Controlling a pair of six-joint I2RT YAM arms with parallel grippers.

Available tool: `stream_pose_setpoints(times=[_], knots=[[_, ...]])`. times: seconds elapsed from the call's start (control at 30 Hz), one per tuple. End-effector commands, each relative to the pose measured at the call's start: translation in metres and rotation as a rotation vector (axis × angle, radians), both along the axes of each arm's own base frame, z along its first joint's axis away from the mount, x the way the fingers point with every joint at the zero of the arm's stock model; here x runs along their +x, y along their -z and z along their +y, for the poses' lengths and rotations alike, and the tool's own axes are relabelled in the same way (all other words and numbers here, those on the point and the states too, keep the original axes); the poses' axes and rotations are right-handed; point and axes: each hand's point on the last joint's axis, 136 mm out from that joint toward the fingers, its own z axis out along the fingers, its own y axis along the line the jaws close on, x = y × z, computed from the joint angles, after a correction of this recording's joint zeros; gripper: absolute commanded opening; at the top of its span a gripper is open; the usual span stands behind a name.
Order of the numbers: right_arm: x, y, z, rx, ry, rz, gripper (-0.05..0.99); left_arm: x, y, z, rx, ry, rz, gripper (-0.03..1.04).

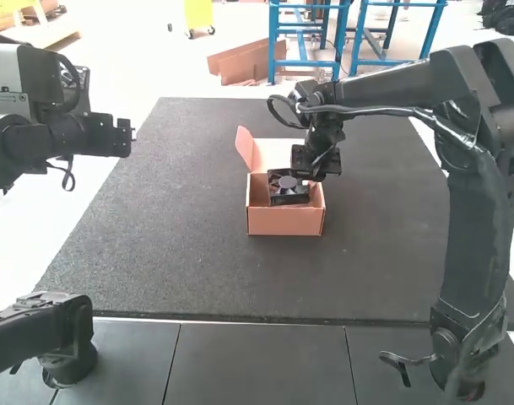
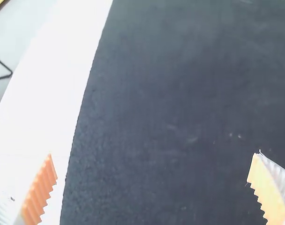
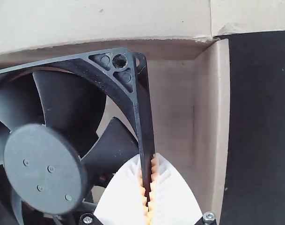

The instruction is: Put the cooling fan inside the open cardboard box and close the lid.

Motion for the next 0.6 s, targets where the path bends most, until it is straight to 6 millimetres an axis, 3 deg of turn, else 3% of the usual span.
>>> stream_pose_setpoints(times=[0.0,0.03,0.1,0.17,0.27,0.37,0.5,0.57], knots=[[0.006,-0.001,-0.002,-0.006,0.003,-0.015,-0.01,0.0,-0.01,-0.001,0.005,0.011,-0.036,0.97],[0.006,0.003,-0.001,-0.007,0.003,-0.004,0.01,0.001,-0.01,-0.001,0.004,0.011,-0.038,0.97],[0.003,0.006,0.007,0.03,-0.012,0.022,0.22,0.002,-0.005,-0.001,0.005,0.011,-0.022,0.97],[0.005,0.001,0.014,0.063,-0.017,0.023,0.45,0.006,0.003,-0.001,0.006,0.011,0.007,0.97],[0.012,-0.017,0.03,0.14,-0.042,0.01,0.64,0.014,0.007,-0.002,0.007,0.011,0.018,0.97],[0.025,-0.054,0.034,0.227,-0.046,-0.017,0.68,0.026,0.003,-0.003,0.008,0.013,0.007,0.97],[0.049,-0.115,0.02,0.32,-0.074,-0.149,0.82,0.046,0.003,-0.004,0.008,0.017,0.021,0.97],[0.052,-0.133,0.011,0.291,-0.151,-0.213,0.89,0.057,0.006,-0.007,0.005,0.028,0.035,0.97]])
